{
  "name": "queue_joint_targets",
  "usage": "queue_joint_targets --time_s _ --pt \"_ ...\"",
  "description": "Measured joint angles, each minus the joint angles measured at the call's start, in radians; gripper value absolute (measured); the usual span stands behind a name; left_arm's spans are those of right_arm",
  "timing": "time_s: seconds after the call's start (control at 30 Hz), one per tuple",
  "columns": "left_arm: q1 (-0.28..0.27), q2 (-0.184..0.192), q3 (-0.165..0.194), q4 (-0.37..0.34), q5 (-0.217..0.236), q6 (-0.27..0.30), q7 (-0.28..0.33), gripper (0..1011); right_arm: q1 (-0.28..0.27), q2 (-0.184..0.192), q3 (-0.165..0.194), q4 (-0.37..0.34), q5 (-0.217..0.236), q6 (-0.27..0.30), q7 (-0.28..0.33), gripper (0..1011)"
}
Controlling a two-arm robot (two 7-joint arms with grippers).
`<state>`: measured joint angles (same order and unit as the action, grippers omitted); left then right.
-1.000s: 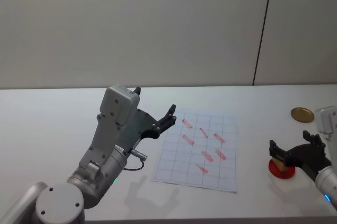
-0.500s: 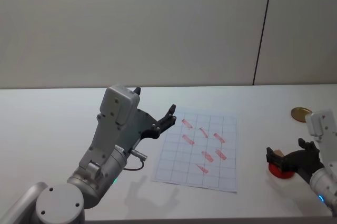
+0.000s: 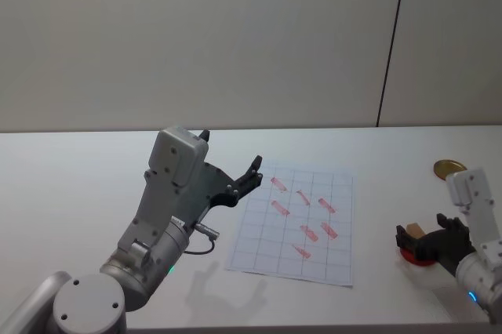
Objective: Use the one hand to pick up the stamp and affix it onto the A4 paper.
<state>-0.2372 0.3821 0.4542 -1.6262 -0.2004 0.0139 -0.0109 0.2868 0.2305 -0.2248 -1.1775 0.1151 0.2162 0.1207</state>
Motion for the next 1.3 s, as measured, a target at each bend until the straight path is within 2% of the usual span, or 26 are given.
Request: queue_joint_targets --time_s 0.07,0.17,0.27,0.3,0.43,0.5,0.53,0.6,0.73,1.3 --pt "0.0 0.0 0.0 0.0 0.0 0.0 0.0 993 0.004 -0.002 -0.001 0.008 -0.003 0.0 0.002 832" --pt "0.0 0.0 0.0 0.0 0.0 0.0 0.0 993 0.014 -0.005 -0.002 0.028 -0.008 -0.001 0.006 782" --pt "0.0 0.0 0.0 0.0 0.0 0.0 0.0 993 0.019 -0.008 -0.003 0.037 -0.011 -0.001 0.008 687" --pt "0.0 0.0 0.0 0.0 0.0 0.0 0.0 993 0.022 -0.009 -0.003 0.043 -0.013 -0.001 0.009 626" --pt "0.0 0.0 0.0 0.0 0.0 0.0 0.0 993 0.029 -0.012 -0.004 0.055 -0.018 -0.001 0.009 536" --pt "0.0 0.0 0.0 0.0 0.0 0.0 0.0 993 0.033 -0.014 -0.005 0.062 -0.021 -0.001 0.009 445" --pt "0.0 0.0 0.0 0.0 0.0 0.0 0.0 993 0.033 -0.014 -0.005 0.062 -0.021 -0.001 0.009 445" --pt "0.0 0.0 0.0 0.0 0.0 0.0 0.0 993 0.037 -0.016 -0.006 0.07 -0.024 0.0 0.008 346" --pt "0.0 0.0 0.0 0.0 0.0 0.0 0.0 993 0.043 -0.018 -0.006 0.081 -0.028 0.001 0.006 239" --pt "0.0 0.0 0.0 0.0 0.0 0.0 0.0 993 0.062 -0.028 -0.007 0.115 -0.041 0.01 -0.009 223"
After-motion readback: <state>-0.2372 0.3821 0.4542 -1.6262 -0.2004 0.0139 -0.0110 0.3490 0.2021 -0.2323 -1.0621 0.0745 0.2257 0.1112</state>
